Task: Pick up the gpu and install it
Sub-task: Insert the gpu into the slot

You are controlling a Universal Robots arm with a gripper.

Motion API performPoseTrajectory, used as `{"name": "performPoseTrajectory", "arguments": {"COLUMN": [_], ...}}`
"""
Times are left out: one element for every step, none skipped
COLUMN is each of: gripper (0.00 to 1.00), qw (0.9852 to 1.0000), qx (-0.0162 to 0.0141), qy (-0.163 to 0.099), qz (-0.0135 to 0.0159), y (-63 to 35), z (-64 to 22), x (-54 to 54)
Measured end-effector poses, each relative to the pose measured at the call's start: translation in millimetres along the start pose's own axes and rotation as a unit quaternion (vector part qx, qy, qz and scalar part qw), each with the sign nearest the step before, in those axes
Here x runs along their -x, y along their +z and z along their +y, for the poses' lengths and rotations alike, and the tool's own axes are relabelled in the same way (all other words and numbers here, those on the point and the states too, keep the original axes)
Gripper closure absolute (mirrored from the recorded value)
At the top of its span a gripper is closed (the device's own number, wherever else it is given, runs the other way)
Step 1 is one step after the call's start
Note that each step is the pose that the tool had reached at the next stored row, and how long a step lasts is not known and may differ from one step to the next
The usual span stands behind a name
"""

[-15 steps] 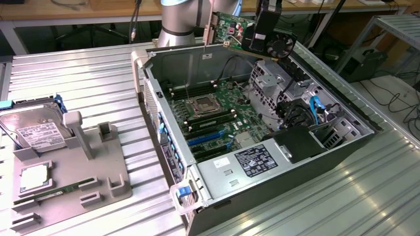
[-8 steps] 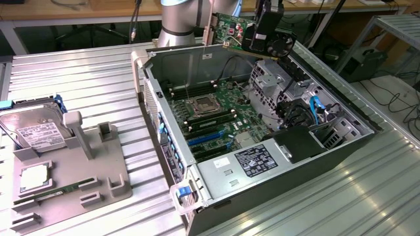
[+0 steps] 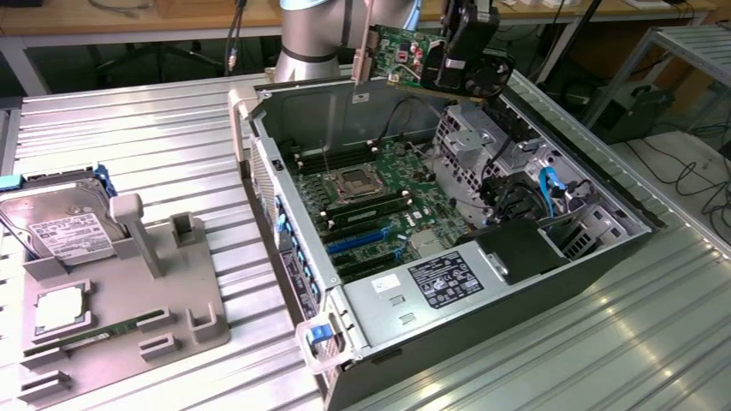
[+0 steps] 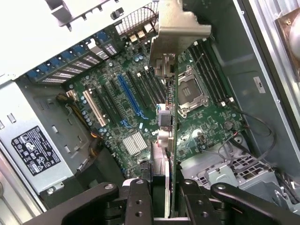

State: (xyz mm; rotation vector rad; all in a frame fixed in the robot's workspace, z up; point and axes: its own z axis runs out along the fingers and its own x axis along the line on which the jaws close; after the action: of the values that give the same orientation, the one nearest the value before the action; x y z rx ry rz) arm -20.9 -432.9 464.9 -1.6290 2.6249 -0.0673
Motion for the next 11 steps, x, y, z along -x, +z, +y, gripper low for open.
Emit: {"name": "performPoseTrajectory", "arguments": {"gripper": [0.72,0.72,0.72,0.72,0.72,0.72,0.72,0.72,0.72,0.72,0.72], "qw": [1.0,0.9999,0.9999,0.9998,0.9997,0.9995,0.9994,0.9992,0.999,0.9988,0.9985], "qx": [0.0001,0.0002,0.0003,0.0004,0.0005,0.0006,0.0007,0.0008,0.0009,0.001,0.0012], "qy": [-0.005,-0.011,-0.015,-0.021,-0.026,-0.03,-0.034,-0.039,-0.044,-0.049,-0.055], "qz": [-0.0003,-0.0007,-0.001,-0.0014,-0.0016,-0.0019,-0.0022,-0.0025,-0.0028,-0.0032,-0.0036], "y": [0.0,0.0,0.0,0.1,0.0,0.1,0.1,0.0,0.1,0.1,0.1], "z": [0.0,0.0,0.0,0.0,0.0,0.0,0.0,0.0,0.0,0.0,0.0], "x": [0.0,0.0,0.0,0.0,0.0,0.0,0.0,0.0,0.0,0.0,0.0]}}
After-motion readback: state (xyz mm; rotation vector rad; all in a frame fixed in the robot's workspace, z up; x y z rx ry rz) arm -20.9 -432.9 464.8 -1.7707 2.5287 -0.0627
